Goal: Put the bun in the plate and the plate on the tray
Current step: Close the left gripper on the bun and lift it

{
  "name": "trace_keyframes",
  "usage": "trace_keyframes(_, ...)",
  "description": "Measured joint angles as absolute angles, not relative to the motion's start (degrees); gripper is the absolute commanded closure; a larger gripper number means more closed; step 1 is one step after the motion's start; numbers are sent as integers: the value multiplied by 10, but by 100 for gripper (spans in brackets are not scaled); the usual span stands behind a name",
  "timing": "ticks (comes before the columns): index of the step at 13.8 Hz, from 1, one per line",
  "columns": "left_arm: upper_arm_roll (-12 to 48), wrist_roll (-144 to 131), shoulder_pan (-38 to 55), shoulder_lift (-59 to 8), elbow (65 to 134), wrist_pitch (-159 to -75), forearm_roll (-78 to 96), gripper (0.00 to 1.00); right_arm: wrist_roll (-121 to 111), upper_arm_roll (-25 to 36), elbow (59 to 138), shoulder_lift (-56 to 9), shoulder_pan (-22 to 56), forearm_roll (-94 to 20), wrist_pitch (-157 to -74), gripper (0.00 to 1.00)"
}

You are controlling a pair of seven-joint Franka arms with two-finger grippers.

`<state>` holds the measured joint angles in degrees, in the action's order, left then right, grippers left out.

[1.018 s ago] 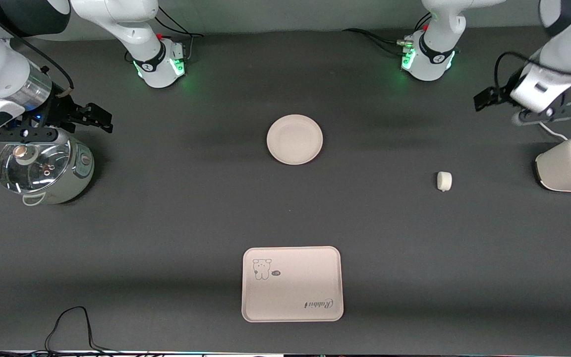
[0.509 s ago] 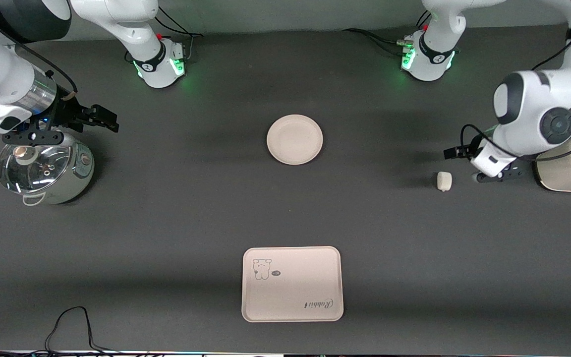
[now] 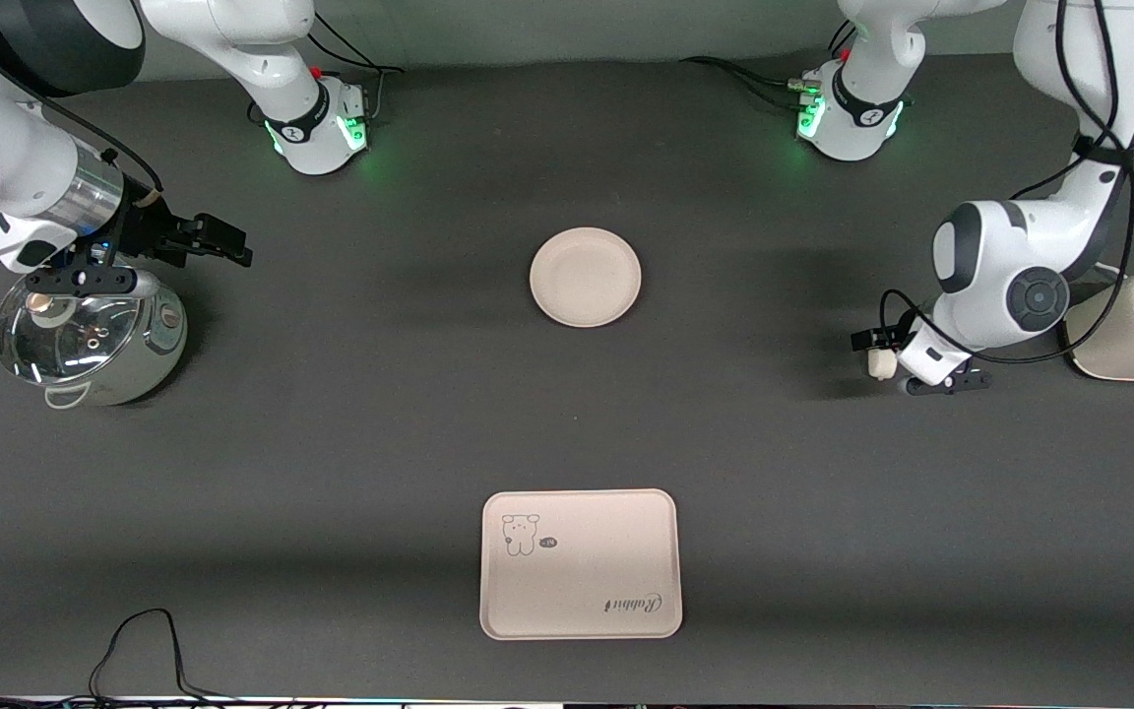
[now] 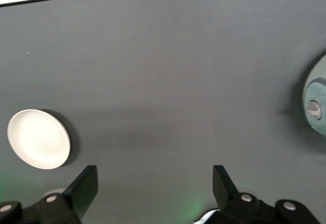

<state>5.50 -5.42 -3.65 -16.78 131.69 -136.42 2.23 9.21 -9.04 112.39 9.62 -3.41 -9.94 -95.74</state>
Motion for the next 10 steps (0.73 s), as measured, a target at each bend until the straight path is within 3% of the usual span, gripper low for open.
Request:
trace_keyframes(7, 54, 1, -32, -188, 1316, -1382, 21, 4, 92, -90, 1126, 97, -34, -103, -962, 0)
trace_keyframes(10, 50, 36, -33, -188, 1316, -1388, 20, 13, 92, -90, 1128, 97, -34, -103, -969, 0)
